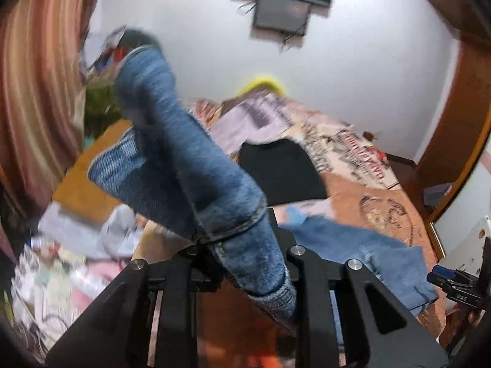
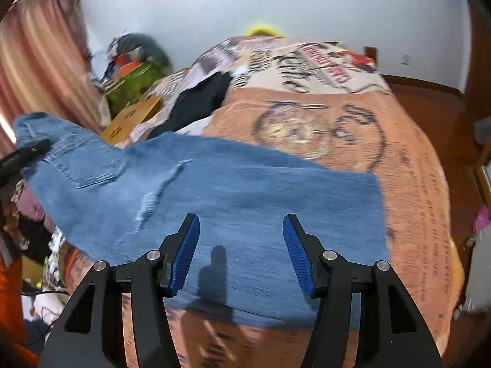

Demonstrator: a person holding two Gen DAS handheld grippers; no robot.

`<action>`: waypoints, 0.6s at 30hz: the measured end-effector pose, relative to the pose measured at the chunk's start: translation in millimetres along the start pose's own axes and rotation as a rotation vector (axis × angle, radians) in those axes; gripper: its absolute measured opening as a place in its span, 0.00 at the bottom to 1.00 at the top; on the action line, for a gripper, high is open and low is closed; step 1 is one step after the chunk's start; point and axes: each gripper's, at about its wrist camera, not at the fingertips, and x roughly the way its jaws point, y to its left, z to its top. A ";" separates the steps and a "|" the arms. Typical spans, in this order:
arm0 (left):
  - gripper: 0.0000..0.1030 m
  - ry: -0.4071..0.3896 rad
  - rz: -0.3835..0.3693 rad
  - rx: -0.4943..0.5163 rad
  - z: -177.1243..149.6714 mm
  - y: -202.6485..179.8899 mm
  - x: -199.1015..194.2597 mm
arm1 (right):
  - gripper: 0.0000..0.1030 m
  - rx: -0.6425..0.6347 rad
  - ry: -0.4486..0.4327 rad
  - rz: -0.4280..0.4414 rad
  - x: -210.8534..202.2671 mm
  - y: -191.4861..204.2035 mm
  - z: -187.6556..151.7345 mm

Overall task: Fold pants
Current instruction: 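Fold the jeans seat over toward the right tool with the left tool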

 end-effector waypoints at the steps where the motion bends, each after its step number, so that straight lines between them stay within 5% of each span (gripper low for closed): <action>1: 0.21 -0.016 -0.014 0.018 6.1 -11.2 -3.6 | 0.51 0.008 -0.003 -0.013 -2.7 -7.3 -1.8; 12: 0.18 -0.072 -0.162 0.144 42.7 -115.3 -5.9 | 0.51 0.110 0.070 -0.100 -0.4 -79.7 -40.4; 18: 0.17 -0.033 -0.312 0.168 48.7 -168.6 2.1 | 0.54 0.041 0.059 -0.130 6.8 -72.7 -47.4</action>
